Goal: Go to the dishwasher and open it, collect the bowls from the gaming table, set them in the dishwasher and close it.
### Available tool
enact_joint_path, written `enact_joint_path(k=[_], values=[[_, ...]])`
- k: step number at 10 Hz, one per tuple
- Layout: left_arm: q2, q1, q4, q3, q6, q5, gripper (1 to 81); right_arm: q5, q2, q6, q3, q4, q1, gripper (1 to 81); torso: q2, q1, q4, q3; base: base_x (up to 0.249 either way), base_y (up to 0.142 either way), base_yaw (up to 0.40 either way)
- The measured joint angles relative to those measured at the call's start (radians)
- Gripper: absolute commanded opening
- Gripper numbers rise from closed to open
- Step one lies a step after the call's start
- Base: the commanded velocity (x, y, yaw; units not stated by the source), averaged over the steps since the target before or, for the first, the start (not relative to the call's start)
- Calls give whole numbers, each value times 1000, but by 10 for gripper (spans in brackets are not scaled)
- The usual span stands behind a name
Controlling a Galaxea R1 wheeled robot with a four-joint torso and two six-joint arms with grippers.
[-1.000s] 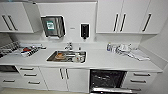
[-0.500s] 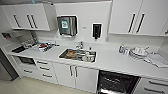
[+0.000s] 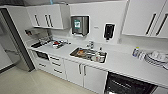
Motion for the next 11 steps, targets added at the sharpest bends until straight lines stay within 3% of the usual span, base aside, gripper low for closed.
enact_joint_path(k=[7, 11], values=[[0, -2, 0, 0, 0, 0, 811, 0, -1, 0, 0, 0, -4, 811, 0, 0, 0, 0, 0, 0, 320], [0, 3, 0, 0, 0, 4, 811, 0, -2, 0, 0, 0, -6, 811, 0, 0, 0, 45, 0, 0, 321]])
